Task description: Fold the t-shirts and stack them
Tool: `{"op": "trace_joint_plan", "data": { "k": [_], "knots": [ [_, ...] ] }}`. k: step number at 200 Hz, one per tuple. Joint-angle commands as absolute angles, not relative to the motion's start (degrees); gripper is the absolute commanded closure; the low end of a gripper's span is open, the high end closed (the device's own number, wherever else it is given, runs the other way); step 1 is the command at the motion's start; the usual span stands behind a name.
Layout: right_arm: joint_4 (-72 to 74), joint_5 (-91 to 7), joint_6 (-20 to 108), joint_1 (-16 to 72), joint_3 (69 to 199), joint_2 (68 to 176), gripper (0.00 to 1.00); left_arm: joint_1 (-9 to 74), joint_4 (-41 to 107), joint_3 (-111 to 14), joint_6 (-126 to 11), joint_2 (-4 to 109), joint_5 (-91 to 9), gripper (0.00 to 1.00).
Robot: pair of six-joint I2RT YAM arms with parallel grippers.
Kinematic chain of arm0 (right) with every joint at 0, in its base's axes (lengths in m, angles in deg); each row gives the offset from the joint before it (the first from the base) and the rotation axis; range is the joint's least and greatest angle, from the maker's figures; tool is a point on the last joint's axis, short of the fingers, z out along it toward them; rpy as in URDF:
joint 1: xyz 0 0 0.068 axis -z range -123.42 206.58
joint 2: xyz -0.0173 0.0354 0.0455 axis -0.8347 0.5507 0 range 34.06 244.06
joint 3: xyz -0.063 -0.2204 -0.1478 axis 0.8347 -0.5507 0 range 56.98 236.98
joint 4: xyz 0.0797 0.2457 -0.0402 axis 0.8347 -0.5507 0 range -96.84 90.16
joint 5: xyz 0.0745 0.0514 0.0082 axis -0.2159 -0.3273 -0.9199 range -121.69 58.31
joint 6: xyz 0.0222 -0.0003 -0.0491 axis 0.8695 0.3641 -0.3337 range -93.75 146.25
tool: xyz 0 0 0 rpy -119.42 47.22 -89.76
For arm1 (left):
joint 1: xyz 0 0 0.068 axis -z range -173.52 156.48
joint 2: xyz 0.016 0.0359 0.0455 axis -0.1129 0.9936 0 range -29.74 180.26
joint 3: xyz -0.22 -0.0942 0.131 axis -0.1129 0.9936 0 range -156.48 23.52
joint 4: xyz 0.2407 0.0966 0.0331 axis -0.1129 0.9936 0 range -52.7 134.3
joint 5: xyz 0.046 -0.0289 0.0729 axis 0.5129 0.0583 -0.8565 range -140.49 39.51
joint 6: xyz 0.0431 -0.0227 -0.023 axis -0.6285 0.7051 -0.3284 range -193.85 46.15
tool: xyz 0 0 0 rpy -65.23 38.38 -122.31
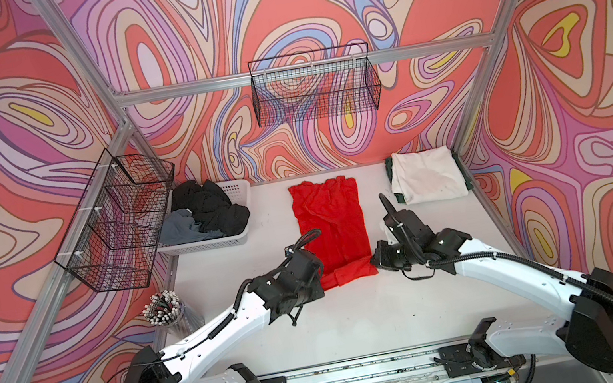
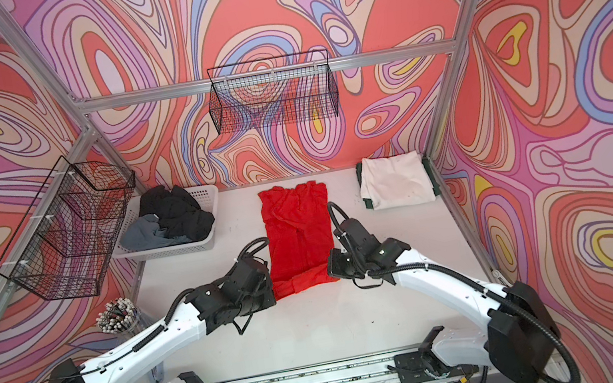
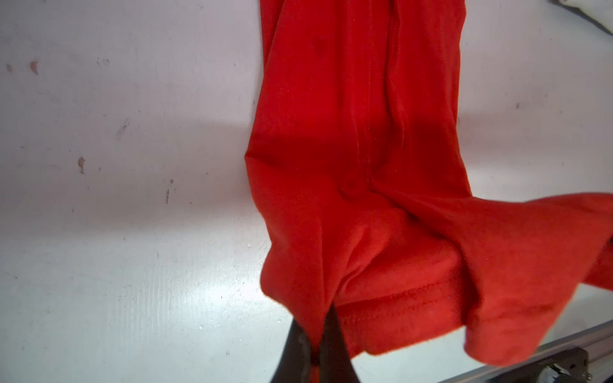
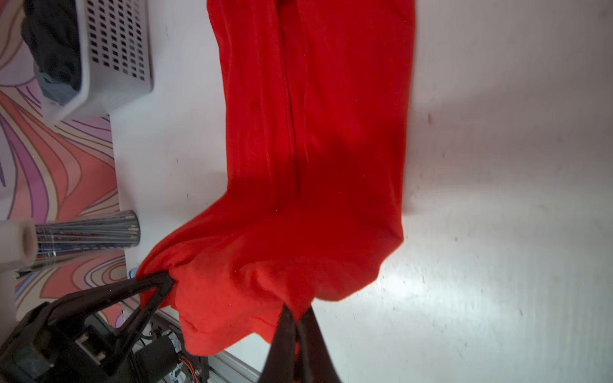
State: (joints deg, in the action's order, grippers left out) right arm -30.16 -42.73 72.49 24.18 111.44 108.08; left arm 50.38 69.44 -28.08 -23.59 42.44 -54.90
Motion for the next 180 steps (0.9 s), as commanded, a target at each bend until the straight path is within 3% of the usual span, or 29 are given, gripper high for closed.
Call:
{"op": "trace_joint_plan", "data": {
  "k": [1,83,180],
  "knots": [
    [-30.81,-42.01,68.74,28.46,117.38,113.56,1.00,44.70,72.33,-35.00,-31.64,47.03,-52.56,1.00],
    [-34.04,-47.25,63.24,37.24,142.20,137.45,1.00,32.16,76.30,-61.24,-40.82,70.80,-45.22,1.00],
    [-37.97,-48.83,61.73,39.79,154.59,155.96,1.00,29.37,82.19,-82.19,-43.12,92.70,-41.35,1.00]
  ]
}}
